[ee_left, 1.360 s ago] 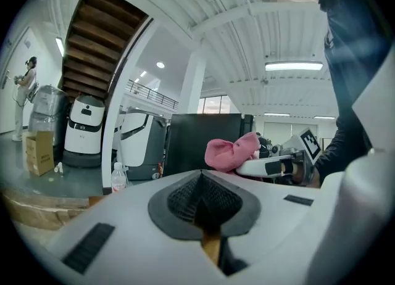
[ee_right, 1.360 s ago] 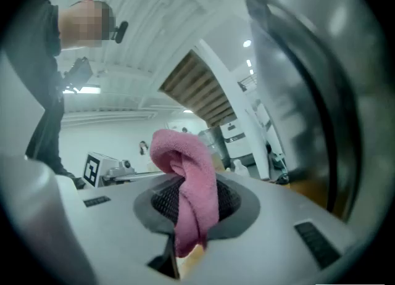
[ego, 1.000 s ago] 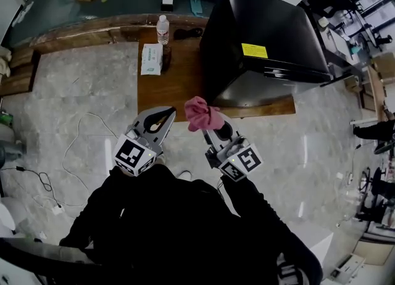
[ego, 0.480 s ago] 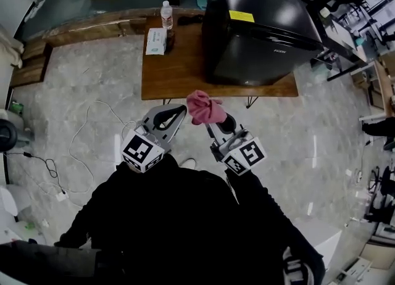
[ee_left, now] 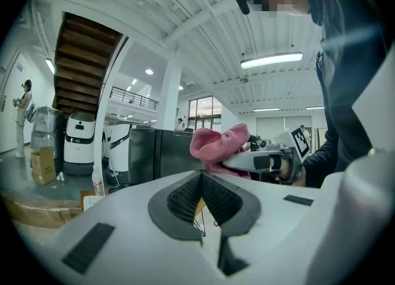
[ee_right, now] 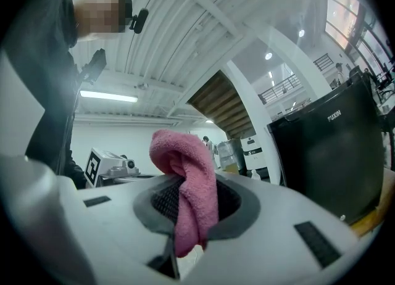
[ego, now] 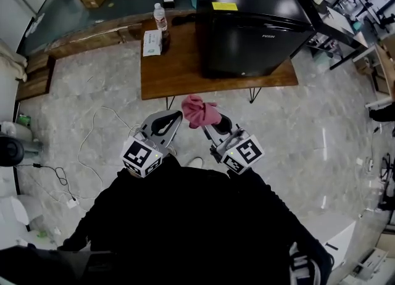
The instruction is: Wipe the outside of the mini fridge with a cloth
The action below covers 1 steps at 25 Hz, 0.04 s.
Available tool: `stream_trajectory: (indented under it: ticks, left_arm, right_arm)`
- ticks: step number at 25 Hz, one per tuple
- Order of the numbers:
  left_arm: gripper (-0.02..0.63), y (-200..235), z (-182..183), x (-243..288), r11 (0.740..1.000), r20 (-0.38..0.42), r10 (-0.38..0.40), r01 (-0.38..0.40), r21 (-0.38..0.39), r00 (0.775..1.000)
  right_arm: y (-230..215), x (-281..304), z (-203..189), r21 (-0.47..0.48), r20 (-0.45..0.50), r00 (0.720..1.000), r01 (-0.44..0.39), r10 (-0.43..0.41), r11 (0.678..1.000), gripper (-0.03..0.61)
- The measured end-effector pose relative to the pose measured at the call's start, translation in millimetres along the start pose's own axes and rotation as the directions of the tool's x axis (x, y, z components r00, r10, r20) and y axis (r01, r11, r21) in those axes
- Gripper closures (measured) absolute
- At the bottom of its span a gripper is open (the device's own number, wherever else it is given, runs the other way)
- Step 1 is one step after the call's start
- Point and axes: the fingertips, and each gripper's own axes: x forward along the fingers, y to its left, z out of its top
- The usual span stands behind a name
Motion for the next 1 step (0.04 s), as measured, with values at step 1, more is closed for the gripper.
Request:
stream_trajectory:
  ticks: [1]
  left_arm:
    - [0.607, -4.4, -0.4, -0.3, 1.0, -0.001, 0.0, 0.0, -0.003, 1.0]
  right_arm:
    - [1.7, -4.1, -0.7, 0.0, -0.004, 1.0, -0.002, 0.002, 1.0, 0.508]
